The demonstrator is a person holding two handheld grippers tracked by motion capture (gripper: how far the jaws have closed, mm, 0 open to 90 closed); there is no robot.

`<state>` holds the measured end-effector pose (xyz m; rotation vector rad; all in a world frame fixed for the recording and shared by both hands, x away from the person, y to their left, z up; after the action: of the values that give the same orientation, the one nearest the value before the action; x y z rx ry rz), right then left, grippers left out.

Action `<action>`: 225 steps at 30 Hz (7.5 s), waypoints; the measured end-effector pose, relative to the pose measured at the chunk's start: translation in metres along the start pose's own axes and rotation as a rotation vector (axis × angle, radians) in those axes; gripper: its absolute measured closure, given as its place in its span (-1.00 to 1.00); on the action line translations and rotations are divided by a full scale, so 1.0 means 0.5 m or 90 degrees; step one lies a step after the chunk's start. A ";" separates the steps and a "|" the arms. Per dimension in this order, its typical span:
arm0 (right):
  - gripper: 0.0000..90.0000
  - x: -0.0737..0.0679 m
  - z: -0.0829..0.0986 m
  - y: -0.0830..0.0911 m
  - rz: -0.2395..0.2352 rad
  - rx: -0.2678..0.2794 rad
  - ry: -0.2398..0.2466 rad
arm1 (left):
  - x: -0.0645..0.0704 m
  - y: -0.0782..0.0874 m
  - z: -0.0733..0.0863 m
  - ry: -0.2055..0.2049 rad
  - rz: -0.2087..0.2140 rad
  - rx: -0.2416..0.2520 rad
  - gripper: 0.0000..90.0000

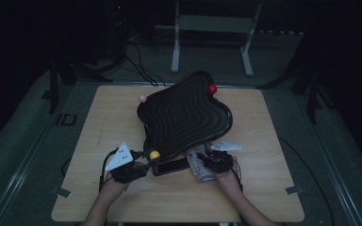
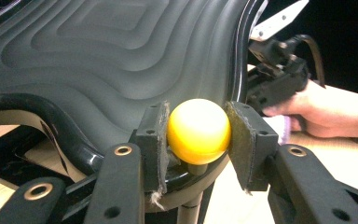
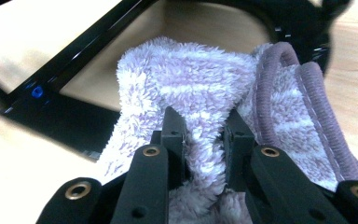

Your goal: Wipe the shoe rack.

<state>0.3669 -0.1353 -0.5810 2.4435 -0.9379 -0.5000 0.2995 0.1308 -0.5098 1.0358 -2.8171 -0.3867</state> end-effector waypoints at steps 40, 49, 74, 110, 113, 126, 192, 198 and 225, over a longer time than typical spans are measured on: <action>0.66 -0.140 0.001 -0.042 -0.033 -0.036 0.082 | 0.002 -0.003 -0.001 -0.003 0.000 -0.002 0.34; 0.66 -0.134 -0.003 -0.040 -0.031 -0.045 0.103 | 0.001 -0.002 -0.002 -0.004 0.000 -0.005 0.34; 0.67 -0.033 -0.001 -0.008 0.074 -0.026 0.030 | 0.003 -0.004 -0.002 -0.001 0.002 -0.005 0.34; 0.65 -0.170 -0.025 -0.091 0.026 -0.027 0.099 | -0.019 -0.032 -0.016 0.005 0.010 -0.021 0.34; 0.65 -0.192 -0.026 -0.103 0.026 -0.023 0.119 | -0.020 -0.032 -0.014 0.009 0.009 -0.016 0.34; 0.67 -0.134 -0.020 -0.072 0.036 -0.036 0.135 | -0.021 -0.031 -0.013 0.008 0.011 -0.014 0.35; 0.67 -0.126 -0.028 -0.084 0.018 -0.029 0.089 | -0.025 -0.027 -0.009 0.017 0.013 -0.006 0.35; 0.67 -0.191 -0.026 -0.103 -0.021 -0.035 0.127 | -0.025 -0.027 -0.009 0.018 0.012 -0.005 0.35; 0.67 0.023 -0.036 -0.041 0.073 -0.047 0.058 | -0.024 -0.031 -0.009 0.020 0.017 -0.005 0.35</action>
<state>0.3945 -0.1247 -0.5789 2.3108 -0.9977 -0.3740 0.3192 0.1264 -0.5099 0.9922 -2.7967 -0.3754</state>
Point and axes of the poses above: each handheld gripper's, and its own axes: y roughly backward along the jaws, z roughly out of its underside, x roughly to its right, the point moved 5 cm from there along -y, roughly forward along the jaws, and after that the axes turned 3 degrees about -z, right-handed, at the moved point
